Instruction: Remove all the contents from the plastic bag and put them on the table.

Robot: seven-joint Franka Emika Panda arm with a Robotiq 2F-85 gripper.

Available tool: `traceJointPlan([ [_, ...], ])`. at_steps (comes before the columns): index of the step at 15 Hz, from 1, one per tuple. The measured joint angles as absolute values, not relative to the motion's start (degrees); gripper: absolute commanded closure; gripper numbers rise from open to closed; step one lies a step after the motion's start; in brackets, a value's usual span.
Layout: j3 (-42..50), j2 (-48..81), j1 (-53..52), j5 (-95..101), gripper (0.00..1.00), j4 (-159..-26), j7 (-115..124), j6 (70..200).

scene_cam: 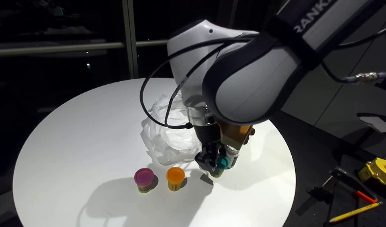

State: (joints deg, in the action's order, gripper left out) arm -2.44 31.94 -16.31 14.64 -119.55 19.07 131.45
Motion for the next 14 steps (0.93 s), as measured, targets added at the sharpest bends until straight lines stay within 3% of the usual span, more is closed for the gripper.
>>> traceJointPlan([
  [5, -1.4, 40.4, -18.1, 14.4, 0.72, -114.0, 23.1, 132.1],
  [6, -1.4, 41.2, -18.4, 14.4, 0.61, -113.1, 23.3, 131.5],
  [7, -1.4, 41.5, -18.7, 14.2, 0.22, -112.4, 23.3, 131.1],
  [8, -1.4, 41.7, -18.9, 14.1, 0.2, -111.9, 23.4, 131.1],
  [11, -1.0, 41.7, -19.5, 14.1, 0.01, -111.1, 24.4, 132.1],
  [14, 0.3, 40.5, -19.8, 14.1, 0.0, -111.0, 25.5, 133.5],
])
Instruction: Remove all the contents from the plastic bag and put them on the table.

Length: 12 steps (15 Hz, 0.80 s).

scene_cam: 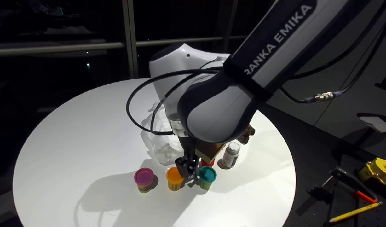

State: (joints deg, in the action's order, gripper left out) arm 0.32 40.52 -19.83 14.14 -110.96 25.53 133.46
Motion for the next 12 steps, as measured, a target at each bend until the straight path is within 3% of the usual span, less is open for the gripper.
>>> traceJointPlan([
  [12, 3.7, 39.2, -15.3, 10.2, 0.0, -103.4, 27.8, 136.6],
])
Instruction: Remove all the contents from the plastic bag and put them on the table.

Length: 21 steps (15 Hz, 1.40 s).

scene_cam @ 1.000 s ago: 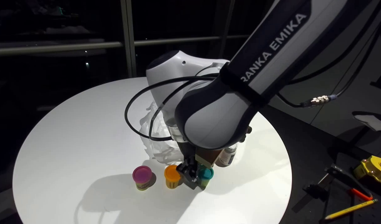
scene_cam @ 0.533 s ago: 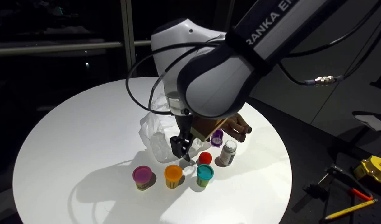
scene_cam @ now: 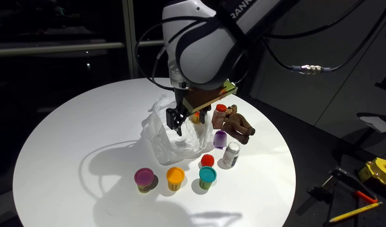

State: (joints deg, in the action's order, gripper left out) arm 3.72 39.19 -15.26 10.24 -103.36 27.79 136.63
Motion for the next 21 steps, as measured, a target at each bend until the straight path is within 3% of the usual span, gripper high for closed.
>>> traceJointPlan([
  [11, 6.2, 53.2, -8.1, -4.0, 0.0, -85.8, 37.6, 135.8],
  [21, 9.6, 62.0, -8.3, -4.7, 0.0, -74.7, 49.3, 135.1],
])
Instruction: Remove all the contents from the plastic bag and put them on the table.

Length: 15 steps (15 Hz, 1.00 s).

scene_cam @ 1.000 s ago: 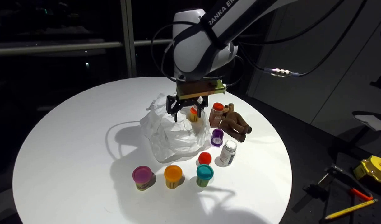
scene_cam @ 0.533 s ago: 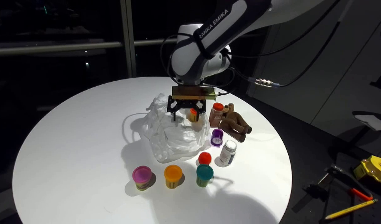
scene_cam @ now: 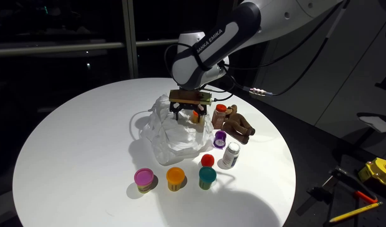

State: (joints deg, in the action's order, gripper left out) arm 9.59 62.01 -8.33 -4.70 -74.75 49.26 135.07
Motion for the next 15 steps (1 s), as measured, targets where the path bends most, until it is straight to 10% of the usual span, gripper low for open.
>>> traceJointPlan([
  [15, 12.9, 62.8, -9.7, 2.3, 0.0, -71.3, 60.7, 125.3],
])
